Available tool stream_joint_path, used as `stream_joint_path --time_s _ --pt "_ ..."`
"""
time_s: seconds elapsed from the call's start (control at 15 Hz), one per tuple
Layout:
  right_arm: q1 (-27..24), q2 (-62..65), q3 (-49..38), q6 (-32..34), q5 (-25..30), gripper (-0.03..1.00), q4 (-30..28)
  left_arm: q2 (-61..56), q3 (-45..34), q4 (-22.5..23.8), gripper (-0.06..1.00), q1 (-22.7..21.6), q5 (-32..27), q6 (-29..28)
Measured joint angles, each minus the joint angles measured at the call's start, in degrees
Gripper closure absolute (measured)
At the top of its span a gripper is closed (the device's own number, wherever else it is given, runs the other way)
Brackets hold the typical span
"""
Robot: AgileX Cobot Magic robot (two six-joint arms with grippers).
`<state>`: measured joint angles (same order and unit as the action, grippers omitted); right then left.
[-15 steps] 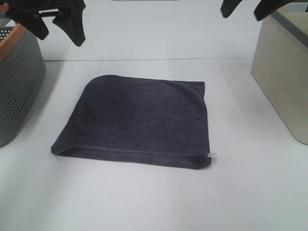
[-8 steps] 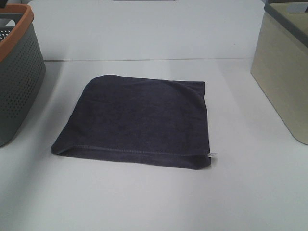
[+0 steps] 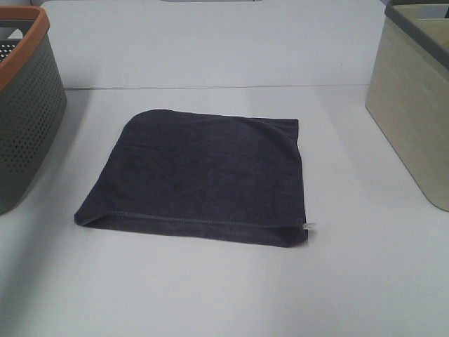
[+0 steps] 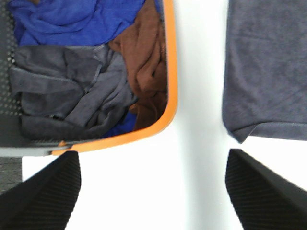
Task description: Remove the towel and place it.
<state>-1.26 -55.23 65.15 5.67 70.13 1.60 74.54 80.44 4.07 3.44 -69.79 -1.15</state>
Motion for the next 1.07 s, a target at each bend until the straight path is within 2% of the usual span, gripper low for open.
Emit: stream_joint_path --time_s 0.13,0.2,0.67,1.07 --pt "0.00 9.34 -6.13 0.00 0.00 0.29 0.86 -7.16 -7.05 4.41 0.17 0.00 -0.06 -1.20" --pt "0.00 13.18 -8.31 -0.23 0.00 0.29 0.97 -10.77 -9.97 5.10 0.17 0.00 -0.06 -1.55" --pt "0.00 34.03 -21.89 -4.76 0.00 0.29 0.97 -33.46 -26.64 6.76 0.17 0.00 0.00 -3.50" --pt "0.00 49.05 -29.16 -6.42 0.17 0.29 0.97 -55.46 -38.39 8.94 0.17 0.00 3.15 -3.61"
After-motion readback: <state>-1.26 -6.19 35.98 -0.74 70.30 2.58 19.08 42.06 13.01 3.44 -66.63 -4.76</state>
